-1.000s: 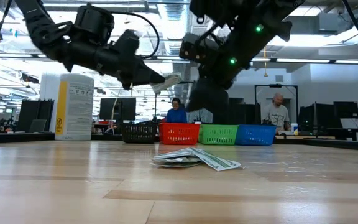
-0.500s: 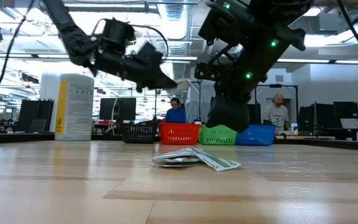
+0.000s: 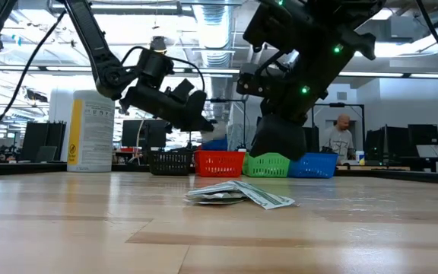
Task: Pick & Place First Aid Supplies
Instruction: Put the green bandage pack into the red bin
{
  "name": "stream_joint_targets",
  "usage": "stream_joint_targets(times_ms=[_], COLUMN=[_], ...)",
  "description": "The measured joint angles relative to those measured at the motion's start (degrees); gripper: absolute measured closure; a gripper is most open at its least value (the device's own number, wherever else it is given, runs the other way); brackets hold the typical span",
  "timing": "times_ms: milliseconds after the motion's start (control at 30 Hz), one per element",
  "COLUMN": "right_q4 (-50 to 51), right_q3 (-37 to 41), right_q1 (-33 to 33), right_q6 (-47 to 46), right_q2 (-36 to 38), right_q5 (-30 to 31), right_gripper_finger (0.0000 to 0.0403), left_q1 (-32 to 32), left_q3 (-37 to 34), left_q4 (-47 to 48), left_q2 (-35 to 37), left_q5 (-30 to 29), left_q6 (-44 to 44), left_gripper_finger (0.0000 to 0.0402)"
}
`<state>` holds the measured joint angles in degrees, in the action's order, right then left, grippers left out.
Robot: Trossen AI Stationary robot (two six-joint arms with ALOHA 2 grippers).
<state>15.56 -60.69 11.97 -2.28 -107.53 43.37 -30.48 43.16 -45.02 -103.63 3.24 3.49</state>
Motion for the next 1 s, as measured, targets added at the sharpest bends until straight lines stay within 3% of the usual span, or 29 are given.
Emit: stream_joint_targets(times_ms=[367,633,800,1000], right_q4=[-1.43,-0.84,-1.27,-2.84], right_q3=[0.0,0.03,0.04,0.04], right_q1=[0.71,3.0,4.33,4.57], right_q6=[0.9,6.75,12.05,11.06], right_q2=[0.0,0.0,0.0,2.7], right_q5=[-1.89,-8.36,-15.39,-30.41], right_gripper_finger=[0.0258,0.0254,0.0267,0.0287], left_q1=[0.55,0.57,0.71,1.55], left_q3=[0.0,-0.02,-0.02,-0.27], left_q4=[0.0,0.29,3.61,9.7], left_q2=[0.02,0.02,0.04,0.42], left_q5=[0.44,10.99,16.08,20.57], left_q6=[-0.03,-2.16,-4.74,-7.91], left_gripper_finger=[0.0282,0.0266,0.0271,0.0275])
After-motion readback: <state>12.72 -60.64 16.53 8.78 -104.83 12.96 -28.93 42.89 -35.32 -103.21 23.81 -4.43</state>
